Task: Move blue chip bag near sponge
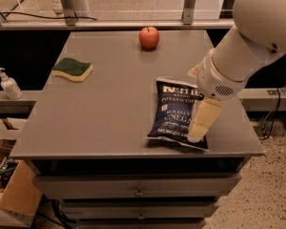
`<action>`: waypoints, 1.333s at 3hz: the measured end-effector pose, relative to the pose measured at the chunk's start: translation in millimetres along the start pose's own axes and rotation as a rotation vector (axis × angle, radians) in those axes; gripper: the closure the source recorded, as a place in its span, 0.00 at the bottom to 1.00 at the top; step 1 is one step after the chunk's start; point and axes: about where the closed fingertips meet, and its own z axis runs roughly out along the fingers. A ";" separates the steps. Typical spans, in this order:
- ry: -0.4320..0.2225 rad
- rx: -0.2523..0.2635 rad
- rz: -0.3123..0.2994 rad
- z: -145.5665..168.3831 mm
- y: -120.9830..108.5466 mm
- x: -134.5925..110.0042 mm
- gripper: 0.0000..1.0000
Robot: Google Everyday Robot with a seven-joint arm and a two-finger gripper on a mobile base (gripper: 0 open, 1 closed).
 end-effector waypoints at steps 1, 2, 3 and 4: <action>-0.008 -0.039 0.001 25.5 4.5 -6.9 0.09; -0.016 -0.049 0.004 31.5 8.1 -9.3 0.31; -0.031 -0.046 0.017 31.5 7.8 -11.5 0.55; -0.058 -0.030 0.026 24.0 -0.8 -17.5 0.78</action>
Offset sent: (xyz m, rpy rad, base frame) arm 0.0011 0.0227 -0.0292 0.0560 0.0486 -0.0039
